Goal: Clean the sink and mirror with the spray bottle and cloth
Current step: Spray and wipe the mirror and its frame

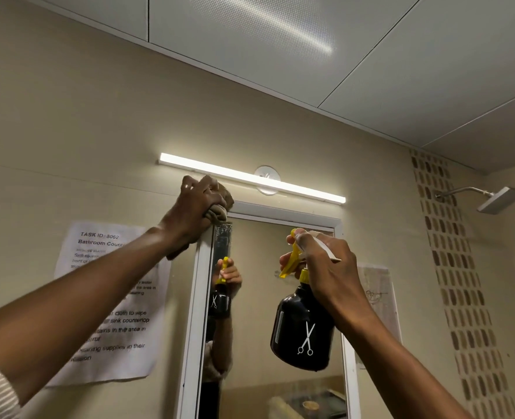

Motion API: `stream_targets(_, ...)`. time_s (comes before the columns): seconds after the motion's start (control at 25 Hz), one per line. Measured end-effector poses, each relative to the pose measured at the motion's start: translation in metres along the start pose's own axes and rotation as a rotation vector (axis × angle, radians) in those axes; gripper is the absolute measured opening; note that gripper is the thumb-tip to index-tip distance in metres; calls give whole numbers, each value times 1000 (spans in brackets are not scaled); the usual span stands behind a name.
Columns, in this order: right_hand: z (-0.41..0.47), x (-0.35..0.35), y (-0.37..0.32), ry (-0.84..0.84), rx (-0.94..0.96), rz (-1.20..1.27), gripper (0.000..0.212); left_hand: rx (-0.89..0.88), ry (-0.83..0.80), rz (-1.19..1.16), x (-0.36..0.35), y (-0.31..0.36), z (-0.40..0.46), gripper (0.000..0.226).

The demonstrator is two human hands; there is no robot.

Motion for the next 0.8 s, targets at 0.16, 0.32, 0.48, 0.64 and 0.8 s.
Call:
stream_targets(0.16,-1,5,6,-5,-10,-24,33,153,84,-19,-15,22,-28,35)
stream_targets(0.32,-2,13,12,-20,-37,-7,31,120,82,-67,-25,55,-69,38)
stream_targets(0.48,-3,19,20,-34,-59,20,31,164,84,-98,-33,87,-115,43)
stream_targets(0.64,-4,27,27,-41,-63,2,31,237,-46,-99,-50,115,-173,74)
stream_targets(0.8,-6,44,31,-22,-88,12,31,262,-295,-90,-66,151,-240,96)
Point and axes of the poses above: each hand's wrist, its own z-axis towards the middle knuckle, its own x-axis out of the back of the hand, y = z × x, the point moved 5 cm from there along z, towards the middle knuckle, and after that the axes turned 12 degrees about -x, right-handed, at the moved point
